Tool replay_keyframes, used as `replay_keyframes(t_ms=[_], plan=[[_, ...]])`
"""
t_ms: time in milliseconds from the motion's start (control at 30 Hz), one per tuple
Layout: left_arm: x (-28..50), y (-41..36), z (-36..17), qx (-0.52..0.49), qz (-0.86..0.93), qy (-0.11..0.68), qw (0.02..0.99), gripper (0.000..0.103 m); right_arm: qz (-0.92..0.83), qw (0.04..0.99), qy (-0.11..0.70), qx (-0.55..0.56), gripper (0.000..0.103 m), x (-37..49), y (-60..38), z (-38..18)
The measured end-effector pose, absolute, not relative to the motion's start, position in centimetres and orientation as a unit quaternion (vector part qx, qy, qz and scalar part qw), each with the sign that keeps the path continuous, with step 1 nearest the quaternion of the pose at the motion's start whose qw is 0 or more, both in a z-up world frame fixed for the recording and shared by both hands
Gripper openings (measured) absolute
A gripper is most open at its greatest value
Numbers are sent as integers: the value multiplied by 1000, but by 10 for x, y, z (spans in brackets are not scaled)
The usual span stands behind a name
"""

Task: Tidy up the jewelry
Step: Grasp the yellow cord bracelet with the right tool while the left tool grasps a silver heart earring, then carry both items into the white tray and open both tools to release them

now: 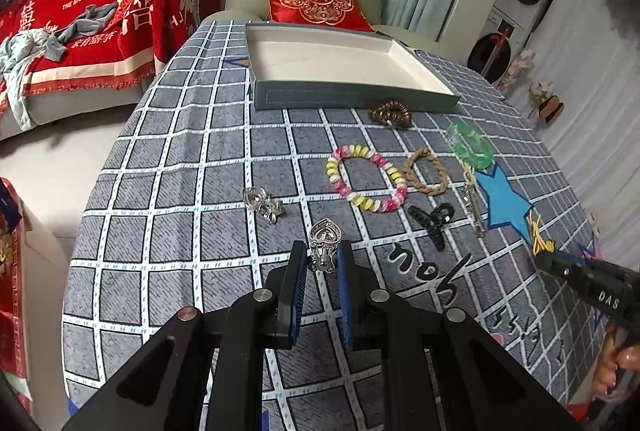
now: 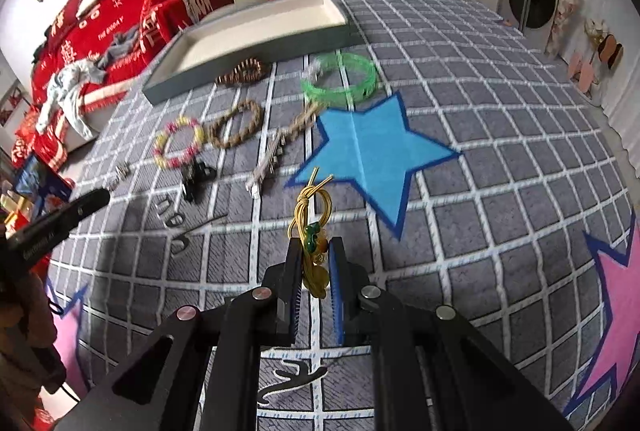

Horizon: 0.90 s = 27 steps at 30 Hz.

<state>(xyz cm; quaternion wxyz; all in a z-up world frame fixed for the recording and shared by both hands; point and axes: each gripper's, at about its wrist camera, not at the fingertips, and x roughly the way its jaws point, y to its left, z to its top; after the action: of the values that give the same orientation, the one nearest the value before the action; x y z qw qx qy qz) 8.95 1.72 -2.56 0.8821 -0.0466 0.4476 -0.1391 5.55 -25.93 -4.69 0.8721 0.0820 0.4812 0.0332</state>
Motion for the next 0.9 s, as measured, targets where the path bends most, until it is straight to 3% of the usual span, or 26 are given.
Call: replay_keyframes(t_ms=[433, 900], plan=[[136, 13, 33, -72, -170, 420, 889, 30, 81, 883, 450, 106, 14, 110, -264, 6], [268, -19, 57, -24, -134, 392, 910, 30, 119, 884, 445, 75, 14, 266, -242, 40]])
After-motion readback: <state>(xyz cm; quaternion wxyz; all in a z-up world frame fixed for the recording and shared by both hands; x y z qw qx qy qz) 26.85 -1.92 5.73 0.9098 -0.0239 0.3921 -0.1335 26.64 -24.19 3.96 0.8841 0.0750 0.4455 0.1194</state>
